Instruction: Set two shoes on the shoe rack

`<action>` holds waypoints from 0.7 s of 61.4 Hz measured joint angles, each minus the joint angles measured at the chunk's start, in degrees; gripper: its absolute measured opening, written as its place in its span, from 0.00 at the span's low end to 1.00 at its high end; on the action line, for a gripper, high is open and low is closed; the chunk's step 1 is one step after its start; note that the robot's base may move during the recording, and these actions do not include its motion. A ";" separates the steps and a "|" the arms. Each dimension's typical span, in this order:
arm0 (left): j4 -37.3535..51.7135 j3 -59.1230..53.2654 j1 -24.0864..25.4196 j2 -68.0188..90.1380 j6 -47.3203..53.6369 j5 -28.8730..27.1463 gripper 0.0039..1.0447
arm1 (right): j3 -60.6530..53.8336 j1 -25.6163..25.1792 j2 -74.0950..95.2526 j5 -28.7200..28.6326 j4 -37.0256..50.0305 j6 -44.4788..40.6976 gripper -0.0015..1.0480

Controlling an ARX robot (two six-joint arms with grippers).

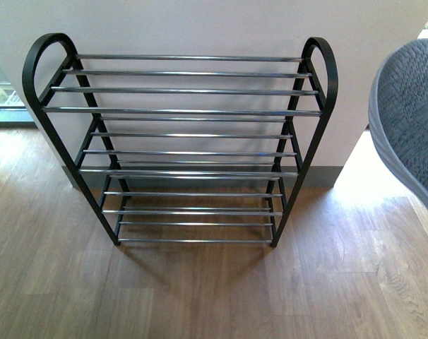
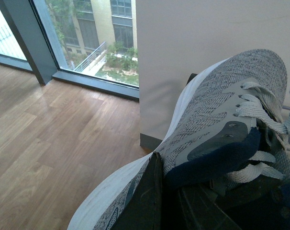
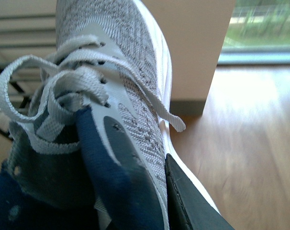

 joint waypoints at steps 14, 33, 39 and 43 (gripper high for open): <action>0.00 0.00 0.00 -0.02 0.00 0.00 0.01 | 13.88 9.22 3.89 8.11 -12.41 8.22 0.02; 0.00 0.00 0.00 -0.02 0.00 0.00 0.01 | 49.11 24.04 30.93 16.09 -30.62 28.76 0.02; 0.00 0.00 0.00 -0.02 0.00 0.00 0.01 | 56.61 24.35 37.79 18.05 -34.99 32.83 0.02; 0.00 0.00 0.00 -0.02 0.00 0.00 0.01 | 60.08 24.37 41.29 19.10 -37.05 34.51 0.02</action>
